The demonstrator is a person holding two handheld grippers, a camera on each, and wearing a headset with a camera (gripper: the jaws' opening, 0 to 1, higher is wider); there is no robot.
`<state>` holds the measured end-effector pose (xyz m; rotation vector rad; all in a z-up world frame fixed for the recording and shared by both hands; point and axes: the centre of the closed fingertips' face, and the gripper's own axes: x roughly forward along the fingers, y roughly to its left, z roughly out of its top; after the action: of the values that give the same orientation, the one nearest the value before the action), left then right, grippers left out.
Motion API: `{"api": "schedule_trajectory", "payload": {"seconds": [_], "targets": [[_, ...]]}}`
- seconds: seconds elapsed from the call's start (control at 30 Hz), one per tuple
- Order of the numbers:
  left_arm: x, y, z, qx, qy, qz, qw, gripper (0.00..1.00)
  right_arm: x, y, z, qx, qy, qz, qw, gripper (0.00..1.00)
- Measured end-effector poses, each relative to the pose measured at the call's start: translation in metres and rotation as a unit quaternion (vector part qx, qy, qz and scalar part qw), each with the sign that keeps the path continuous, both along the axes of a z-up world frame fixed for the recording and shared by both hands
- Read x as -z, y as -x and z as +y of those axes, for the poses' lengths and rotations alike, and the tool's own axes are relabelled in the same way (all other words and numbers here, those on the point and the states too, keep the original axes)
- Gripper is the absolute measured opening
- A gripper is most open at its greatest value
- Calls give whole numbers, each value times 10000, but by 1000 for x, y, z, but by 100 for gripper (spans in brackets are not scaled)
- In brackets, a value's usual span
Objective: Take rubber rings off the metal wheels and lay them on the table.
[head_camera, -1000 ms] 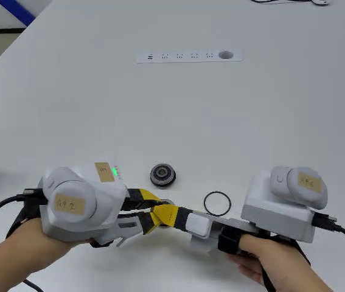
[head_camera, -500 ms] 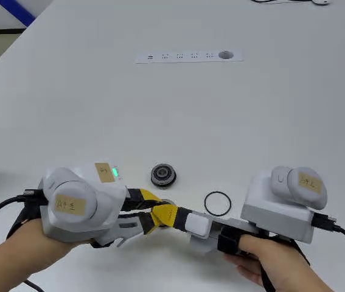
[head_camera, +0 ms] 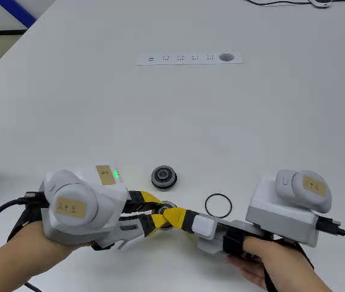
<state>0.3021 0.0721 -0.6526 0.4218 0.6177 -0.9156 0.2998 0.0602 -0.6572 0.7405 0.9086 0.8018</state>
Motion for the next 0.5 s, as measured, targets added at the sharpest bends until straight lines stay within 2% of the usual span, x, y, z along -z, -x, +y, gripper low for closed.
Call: {"api": "schedule_trajectory", "payload": {"seconds": [0.13,0.43,0.47,0.5], "targets": [[0,0,0,1,6,1,10000,14,7,-2,-3,61,123,75,9999,6],[0,0,0,-9,-4,3,10000,14,5,-2,-4,64,100,35,9999,4],[0,0,0,-11,-7,2,10000,14,1,-4,-5,115,21,-14,9999,2],[0,0,0,-18,2,4,10000,14,3,-3,-5,75,52,36,10000,2]]}}
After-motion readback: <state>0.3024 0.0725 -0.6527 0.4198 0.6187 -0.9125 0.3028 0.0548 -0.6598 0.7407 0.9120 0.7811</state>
